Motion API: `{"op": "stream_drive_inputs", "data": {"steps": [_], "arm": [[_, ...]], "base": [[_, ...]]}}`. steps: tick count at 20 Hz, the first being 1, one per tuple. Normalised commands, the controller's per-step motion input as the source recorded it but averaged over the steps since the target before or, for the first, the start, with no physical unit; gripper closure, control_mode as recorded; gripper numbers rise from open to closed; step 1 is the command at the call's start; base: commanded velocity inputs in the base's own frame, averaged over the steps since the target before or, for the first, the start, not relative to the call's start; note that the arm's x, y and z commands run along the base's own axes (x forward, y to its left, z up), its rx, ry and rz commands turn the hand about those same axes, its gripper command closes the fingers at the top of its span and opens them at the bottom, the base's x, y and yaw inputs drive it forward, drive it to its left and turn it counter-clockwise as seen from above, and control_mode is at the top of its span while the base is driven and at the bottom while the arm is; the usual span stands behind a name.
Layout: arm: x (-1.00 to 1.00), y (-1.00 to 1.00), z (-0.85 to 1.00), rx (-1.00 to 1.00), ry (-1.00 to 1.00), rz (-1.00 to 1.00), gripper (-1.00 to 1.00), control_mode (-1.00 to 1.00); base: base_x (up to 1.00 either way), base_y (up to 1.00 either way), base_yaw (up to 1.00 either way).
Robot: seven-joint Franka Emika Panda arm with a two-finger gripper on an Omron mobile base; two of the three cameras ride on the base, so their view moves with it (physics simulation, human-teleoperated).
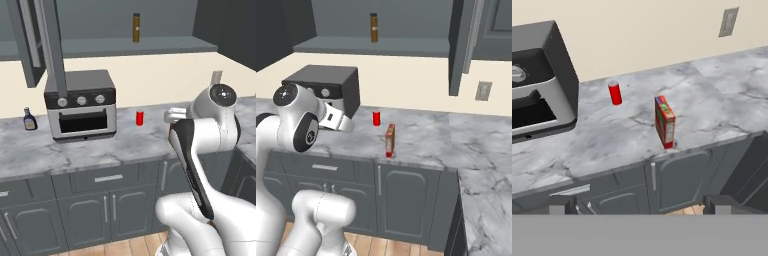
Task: Pick the cereal and cereal from the counter and place them in the cabinets closest to them.
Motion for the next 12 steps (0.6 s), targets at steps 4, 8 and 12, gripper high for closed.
{"op": "stream_drive_inputs", "data": {"steps": [4,8,12], "arm": [[0.00,0.00,0.00,0.00,0.00,0.00,-1.00,1.00],[0.00,0.00,0.00,0.00,0.00,0.00,-1.00,1.00],[0.00,0.00,0.00,0.00,0.00,0.00,-1.00,1.00]], "base": [[0.29,-0.09,0.00],[0.29,-0.12,0.00],[0.38,-0.14,0.00]]}}
